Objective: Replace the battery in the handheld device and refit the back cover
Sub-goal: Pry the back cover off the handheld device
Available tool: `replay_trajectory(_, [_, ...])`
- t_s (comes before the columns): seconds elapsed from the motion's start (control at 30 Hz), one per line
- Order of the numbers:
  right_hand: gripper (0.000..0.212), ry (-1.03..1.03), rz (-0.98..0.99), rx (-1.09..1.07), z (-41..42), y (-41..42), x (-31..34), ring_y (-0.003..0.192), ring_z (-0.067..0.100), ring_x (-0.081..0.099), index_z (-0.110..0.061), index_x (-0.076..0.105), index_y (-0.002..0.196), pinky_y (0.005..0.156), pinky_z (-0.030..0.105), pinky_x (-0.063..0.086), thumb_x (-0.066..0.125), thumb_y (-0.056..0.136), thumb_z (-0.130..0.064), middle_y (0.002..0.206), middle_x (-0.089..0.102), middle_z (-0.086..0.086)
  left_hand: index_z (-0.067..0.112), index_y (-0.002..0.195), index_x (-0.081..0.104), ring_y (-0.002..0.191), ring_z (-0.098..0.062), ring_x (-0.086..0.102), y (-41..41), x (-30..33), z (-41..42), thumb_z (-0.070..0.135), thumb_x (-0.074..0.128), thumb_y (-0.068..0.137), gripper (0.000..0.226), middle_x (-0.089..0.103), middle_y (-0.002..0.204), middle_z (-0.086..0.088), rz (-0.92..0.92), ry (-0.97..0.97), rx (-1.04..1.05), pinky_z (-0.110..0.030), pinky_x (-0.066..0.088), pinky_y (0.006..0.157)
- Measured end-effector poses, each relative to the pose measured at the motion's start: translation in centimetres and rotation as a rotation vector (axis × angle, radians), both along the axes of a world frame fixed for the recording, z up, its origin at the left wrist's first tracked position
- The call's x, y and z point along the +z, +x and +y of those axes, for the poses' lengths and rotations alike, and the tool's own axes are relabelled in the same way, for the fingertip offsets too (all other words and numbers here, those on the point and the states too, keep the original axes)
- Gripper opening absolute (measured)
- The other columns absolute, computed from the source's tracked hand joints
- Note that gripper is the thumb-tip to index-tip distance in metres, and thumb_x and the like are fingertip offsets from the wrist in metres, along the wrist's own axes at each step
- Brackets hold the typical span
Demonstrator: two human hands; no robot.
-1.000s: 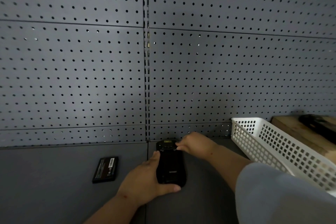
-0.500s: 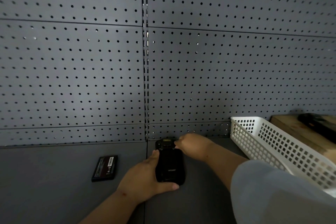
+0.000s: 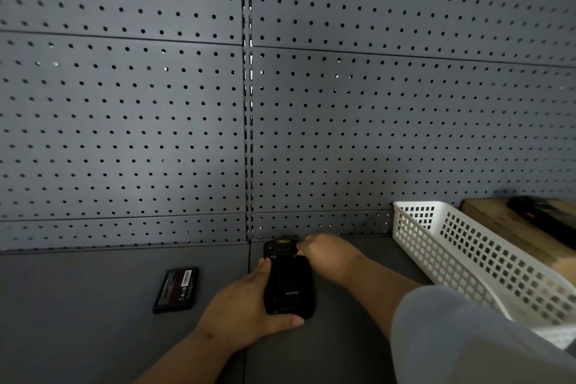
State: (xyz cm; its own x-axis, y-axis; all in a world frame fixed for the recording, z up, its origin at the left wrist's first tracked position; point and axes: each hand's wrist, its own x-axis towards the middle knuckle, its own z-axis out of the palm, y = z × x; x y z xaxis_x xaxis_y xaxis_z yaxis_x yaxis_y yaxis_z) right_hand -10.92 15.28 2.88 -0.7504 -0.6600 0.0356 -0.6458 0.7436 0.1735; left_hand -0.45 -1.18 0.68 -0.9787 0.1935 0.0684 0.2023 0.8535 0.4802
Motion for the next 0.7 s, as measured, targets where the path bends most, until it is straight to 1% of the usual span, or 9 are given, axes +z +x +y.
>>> replay_trajectory(0.1, [0.024,0.013,0.003,0.012,-0.2,-0.4,-0.2,0.099,0.038,0.058,0.003,0.057,0.108,0.081,0.042,0.046,0.038,0.094,-0.005,0.113,0.059,0.025,0.024,0.144,0.003,0.134,-0.008,0.031,0.0,0.0,0.0,0.092,0.041,0.031,0.137,0.020,0.154,0.003,-0.006,0.011,0.003,-0.020,0.031,0.104])
replay_trajectory(0.2, [0.027,-0.006,-0.076,0.013,0.0,-1.1,0.4,0.102,0.035,0.058,0.003,0.058,0.109,0.085,0.038,0.044,0.038,0.097,-0.010,0.114,0.060,0.025,0.025,0.144,0.003,0.134,-0.008,0.031,0.1,0.1,0.1,0.088,0.049,0.040,0.130,0.019,0.154,0.004,-0.008,0.002,0.002,-0.021,0.030,0.104])
replay_trajectory(0.33, [0.028,-0.038,-0.130,-0.014,-0.1,-1.2,0.6,0.101,0.034,0.058,0.003,0.059,0.107,0.079,0.032,0.040,0.037,0.098,-0.011,0.112,0.061,0.025,0.024,0.144,0.003,0.134,-0.008,0.030,0.0,-0.1,0.2,0.069,0.062,0.063,0.109,0.019,0.154,0.004,0.021,-0.010,0.012,-0.022,0.031,0.104])
replay_trajectory(0.43, [0.030,-0.069,-0.168,-0.054,-0.4,-1.1,0.7,0.101,0.034,0.058,0.004,0.060,0.103,0.082,0.034,0.042,0.036,0.098,-0.012,0.111,0.061,0.026,0.023,0.144,0.004,0.135,-0.008,0.030,-0.2,-0.4,0.2,0.067,0.063,0.065,0.108,0.020,0.154,0.003,0.024,-0.019,0.015,-0.022,0.031,0.104])
replay_trajectory(0.53, [0.032,-0.175,-0.197,-0.097,-0.5,-1.1,0.7,0.099,0.034,0.059,0.005,0.062,0.098,0.072,0.031,0.036,0.037,0.098,-0.016,0.107,0.064,0.026,0.024,0.144,0.004,0.132,-0.009,0.034,-0.2,-0.5,0.2,0.073,0.060,0.058,0.113,0.024,0.153,0.003,0.013,-0.013,0.009,-0.023,0.033,0.102])
replay_trajectory(0.6, [0.033,-0.283,-0.207,-0.117,-0.2,-0.9,0.4,0.099,0.032,0.060,0.006,0.063,0.097,0.071,0.028,0.035,0.040,0.097,-0.017,0.107,0.066,0.023,0.026,0.143,0.008,0.129,-0.008,0.036,-0.1,-0.2,0.1,0.081,0.054,0.052,0.116,0.030,0.150,0.005,0.008,0.000,-0.011,-0.021,0.035,0.098])
replay_trajectory(0.63, [0.032,-0.342,-0.205,-0.119,0.1,-0.8,0.0,0.102,0.030,0.060,0.005,0.064,0.101,0.075,0.029,0.039,0.042,0.096,-0.017,0.111,0.067,0.021,0.027,0.142,0.015,0.126,-0.006,0.038,-0.1,0.0,0.0,0.080,0.052,0.056,0.108,0.035,0.146,0.006,0.003,0.039,-0.017,-0.016,0.035,0.093])
replay_trajectory(0.67, [0.031,-0.411,-0.208,-0.125,0.4,-0.6,-0.3,0.107,0.027,0.060,0.002,0.065,0.108,0.084,0.029,0.042,0.044,0.096,-0.018,0.117,0.066,0.018,0.027,0.140,0.024,0.121,-0.003,0.040,-0.5,0.1,-0.2,0.077,0.049,0.064,0.094,0.041,0.141,0.007,0.003,0.093,-0.011,-0.011,0.034,0.087])
replay_trajectory(0.7, [0.029,-0.485,-0.216,-0.139,0.6,-0.4,-0.7,0.112,0.023,0.058,-0.003,0.063,0.114,0.093,0.027,0.041,0.047,0.095,-0.018,0.123,0.064,0.014,0.027,0.136,0.034,0.117,-0.002,0.044,-1.1,0.2,-0.7,0.072,0.046,0.072,0.079,0.047,0.136,0.007,0.017,0.147,0.007,-0.008,0.034,0.084])
